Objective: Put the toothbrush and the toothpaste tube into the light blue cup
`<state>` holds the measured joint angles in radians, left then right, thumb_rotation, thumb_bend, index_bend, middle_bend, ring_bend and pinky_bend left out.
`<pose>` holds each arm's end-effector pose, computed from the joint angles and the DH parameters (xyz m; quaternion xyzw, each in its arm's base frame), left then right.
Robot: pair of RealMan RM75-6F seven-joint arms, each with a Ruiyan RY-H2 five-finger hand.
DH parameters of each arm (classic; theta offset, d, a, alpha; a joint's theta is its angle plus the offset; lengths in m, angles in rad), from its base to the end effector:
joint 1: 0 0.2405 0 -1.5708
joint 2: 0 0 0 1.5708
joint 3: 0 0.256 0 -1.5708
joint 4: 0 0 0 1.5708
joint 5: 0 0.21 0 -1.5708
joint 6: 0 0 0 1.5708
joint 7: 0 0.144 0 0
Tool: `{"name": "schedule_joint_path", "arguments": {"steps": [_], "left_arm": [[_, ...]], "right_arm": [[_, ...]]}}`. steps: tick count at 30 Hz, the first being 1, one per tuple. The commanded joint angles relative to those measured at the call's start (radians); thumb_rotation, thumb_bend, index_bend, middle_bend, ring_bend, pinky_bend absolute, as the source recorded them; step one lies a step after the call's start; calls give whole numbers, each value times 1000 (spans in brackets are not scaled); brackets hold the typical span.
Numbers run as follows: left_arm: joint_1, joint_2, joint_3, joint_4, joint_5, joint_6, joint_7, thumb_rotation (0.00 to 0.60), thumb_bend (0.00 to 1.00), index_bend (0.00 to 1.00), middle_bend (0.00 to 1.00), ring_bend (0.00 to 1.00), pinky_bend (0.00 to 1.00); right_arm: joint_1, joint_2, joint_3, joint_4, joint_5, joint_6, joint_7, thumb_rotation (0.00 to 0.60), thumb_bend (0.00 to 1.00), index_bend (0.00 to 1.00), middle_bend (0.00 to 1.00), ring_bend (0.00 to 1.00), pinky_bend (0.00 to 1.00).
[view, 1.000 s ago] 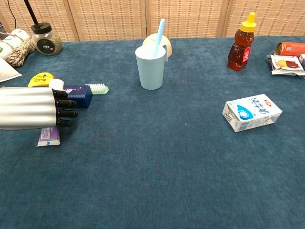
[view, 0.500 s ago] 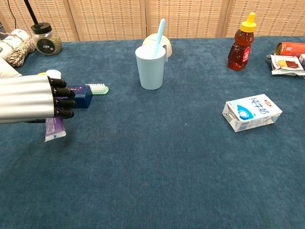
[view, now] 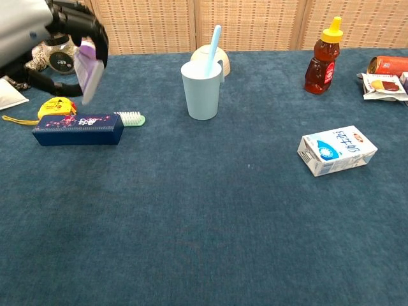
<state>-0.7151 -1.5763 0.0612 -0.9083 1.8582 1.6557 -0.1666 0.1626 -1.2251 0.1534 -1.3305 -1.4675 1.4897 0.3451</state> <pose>-0.1773 0.3213 0.0496 -0.7612 -0.0482 -0.5646 0.3152 -0.3346 -0.2307 0.1736 0.5311 -0.3895 0.4938 0.5678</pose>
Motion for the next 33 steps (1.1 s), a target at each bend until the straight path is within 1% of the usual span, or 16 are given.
{"name": "schedule_joint_path", "arguments": {"steps": [1,4,6,12,15,20,23,25,29,33], "left_arm": [[-18,45,-120,-231,-149,-50,-157,600,357,726,501,374,492],[-24,27,-167,-287,-227,-105,-229,600,356,726,499,374,492],[-28,14,-189,-301,-262,-135,-260,600,356,726,498,374,492],[-45,-15,-246,-328,-344,-217,-320,600,356,726,498,373,492],[-66,-22,-270,-344,-388,-291,-330,600,357,722,496,371,492],[-108,5,-305,-415,-452,-427,-301,600,357,711,489,355,492],[-125,12,-327,-440,-478,-464,-280,600,356,704,487,352,492],[-146,11,-356,-448,-501,-491,-251,600,356,703,487,352,492],[-169,9,-392,-456,-552,-533,-204,600,355,702,487,350,492],[-183,12,-411,-462,-618,-587,-143,600,351,697,484,342,492]], "right_arm": [[2,-3,-1,3,1,-5,-4,600,124,0,0,0,0],[5,-9,-1,12,7,-14,-12,600,124,0,0,0,0],[6,-10,-1,16,9,-19,-9,600,123,0,0,0,0],[10,-14,-1,24,13,-29,-7,600,124,0,0,0,0],[11,-17,-1,26,14,-33,-11,600,123,0,0,0,0],[14,-21,-2,31,16,-41,-14,600,125,0,0,0,0],[15,-22,-3,33,17,-45,-14,600,124,0,0,0,0],[16,-24,-4,35,18,-49,-16,600,124,0,0,0,0],[17,-27,-2,38,24,-53,-18,600,124,0,0,0,0],[17,-27,-1,38,27,-54,-18,600,124,0,0,0,0]]}}
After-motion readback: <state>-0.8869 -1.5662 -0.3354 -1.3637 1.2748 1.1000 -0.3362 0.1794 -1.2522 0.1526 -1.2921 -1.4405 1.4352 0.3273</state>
